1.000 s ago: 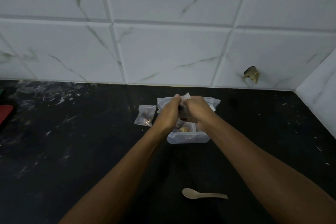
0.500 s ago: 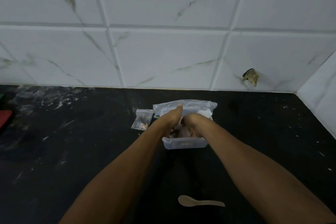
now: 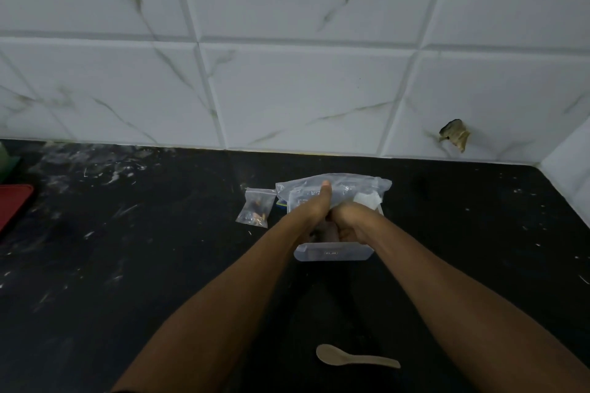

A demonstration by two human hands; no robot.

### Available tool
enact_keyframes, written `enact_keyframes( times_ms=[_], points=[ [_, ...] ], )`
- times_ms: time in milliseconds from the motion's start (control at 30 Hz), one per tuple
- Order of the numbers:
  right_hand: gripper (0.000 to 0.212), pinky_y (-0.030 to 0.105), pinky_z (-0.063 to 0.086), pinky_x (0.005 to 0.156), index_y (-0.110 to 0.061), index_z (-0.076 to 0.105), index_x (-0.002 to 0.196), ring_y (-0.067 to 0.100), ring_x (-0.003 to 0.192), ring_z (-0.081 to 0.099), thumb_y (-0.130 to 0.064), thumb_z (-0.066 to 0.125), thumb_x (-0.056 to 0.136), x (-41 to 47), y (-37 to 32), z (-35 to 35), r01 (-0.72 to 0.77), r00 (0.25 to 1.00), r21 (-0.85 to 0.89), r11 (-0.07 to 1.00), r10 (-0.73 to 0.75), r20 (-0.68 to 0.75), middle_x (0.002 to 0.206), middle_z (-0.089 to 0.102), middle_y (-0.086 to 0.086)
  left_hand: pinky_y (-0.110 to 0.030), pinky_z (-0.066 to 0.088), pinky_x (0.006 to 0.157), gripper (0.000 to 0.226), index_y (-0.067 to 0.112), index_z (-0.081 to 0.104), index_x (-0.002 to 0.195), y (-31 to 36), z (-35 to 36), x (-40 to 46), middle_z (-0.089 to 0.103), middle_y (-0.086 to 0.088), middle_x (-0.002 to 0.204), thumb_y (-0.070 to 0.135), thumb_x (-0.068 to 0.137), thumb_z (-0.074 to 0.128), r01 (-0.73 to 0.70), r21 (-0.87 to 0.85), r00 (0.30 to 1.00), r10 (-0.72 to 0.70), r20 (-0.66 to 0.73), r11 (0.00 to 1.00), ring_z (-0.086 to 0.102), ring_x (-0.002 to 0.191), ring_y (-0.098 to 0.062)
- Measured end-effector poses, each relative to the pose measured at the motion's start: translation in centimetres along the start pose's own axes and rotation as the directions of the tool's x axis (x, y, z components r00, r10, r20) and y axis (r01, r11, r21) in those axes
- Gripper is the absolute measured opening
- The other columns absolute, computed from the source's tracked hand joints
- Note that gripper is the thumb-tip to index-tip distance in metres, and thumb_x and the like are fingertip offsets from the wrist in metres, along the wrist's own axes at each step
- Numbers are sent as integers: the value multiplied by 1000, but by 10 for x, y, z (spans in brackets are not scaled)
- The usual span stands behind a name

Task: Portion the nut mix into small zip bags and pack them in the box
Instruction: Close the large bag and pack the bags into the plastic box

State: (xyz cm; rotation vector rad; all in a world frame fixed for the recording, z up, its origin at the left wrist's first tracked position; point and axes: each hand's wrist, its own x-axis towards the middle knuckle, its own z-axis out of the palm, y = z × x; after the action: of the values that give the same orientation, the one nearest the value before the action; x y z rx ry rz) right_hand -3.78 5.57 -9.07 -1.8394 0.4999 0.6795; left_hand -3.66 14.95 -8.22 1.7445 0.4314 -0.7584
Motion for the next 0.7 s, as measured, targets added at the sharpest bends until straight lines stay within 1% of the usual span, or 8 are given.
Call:
enact_keyframes(
  times_ms=[100,167,200,267,367,467,600,700],
  points=[
    [34,34,52,67,-5,55,126,28,87,65,-24,48,100,-4,-11,2,-23,991,-207,978,-4,-133,100,65,15,-46,31,117,84,9,40,146,-2,-10,-14,41,-20,150,70,95,15,-190,70,981,191,-8,979,41,137,-32],
    [23,33,50,68,-11,60,113,16,72,56,-25,49,98,-11,-16,3,76,954,-262,962,-147,-263,85,60,5,-46,44,106,84,8,62,117,-6,-27,-26,63,-17,121,70,94,10,-301,91,949,308,-63,949,59,115,-28],
    [19,31,49,68,-14,59,110,14,71,54,-24,48,98,-16,-18,6,168,931,-212,963,-226,-287,86,60,2,-42,50,97,86,7,66,107,-8,-38,-32,68,-15,110,70,94,8,-331,62,938,335,-84,942,64,104,-25],
    [16,30,52,72,-19,58,110,13,79,58,-23,47,99,-31,-21,20,315,892,-100,944,-330,-308,93,61,1,-36,53,85,90,4,69,105,-15,-64,-32,71,-13,102,68,95,7,-355,-1,924,350,-155,935,67,96,-22],
    [15,37,55,89,-18,60,100,21,95,64,-19,45,99,-39,-32,53,392,905,115,913,-360,-229,102,64,9,-41,53,87,92,4,70,101,-26,-103,-25,72,-14,99,70,94,7,-333,-92,910,294,-293,939,68,95,-26],
    [17,36,54,92,-13,60,95,22,96,66,-13,44,98,-30,-40,90,270,962,387,882,-260,-79,101,66,13,-46,52,95,93,2,68,108,-39,-128,-9,70,-17,106,71,94,7,-291,-131,911,232,-342,948,66,98,-28],
    [19,38,49,99,-11,60,102,24,103,62,-17,45,93,0,-42,123,77,997,451,889,-80,-12,112,65,14,-41,51,93,91,-3,62,117,-50,-140,11,67,-16,111,68,97,9,-232,-176,928,164,-334,957,63,100,-26],
    [15,37,49,99,-4,59,101,24,99,61,-12,50,92,13,-47,127,-55,998,480,876,41,39,110,63,12,-35,47,83,79,8,63,96,-52,-139,26,59,-9,94,66,98,9,-206,-192,941,140,-307,959,58,89,-19]
  ],
)
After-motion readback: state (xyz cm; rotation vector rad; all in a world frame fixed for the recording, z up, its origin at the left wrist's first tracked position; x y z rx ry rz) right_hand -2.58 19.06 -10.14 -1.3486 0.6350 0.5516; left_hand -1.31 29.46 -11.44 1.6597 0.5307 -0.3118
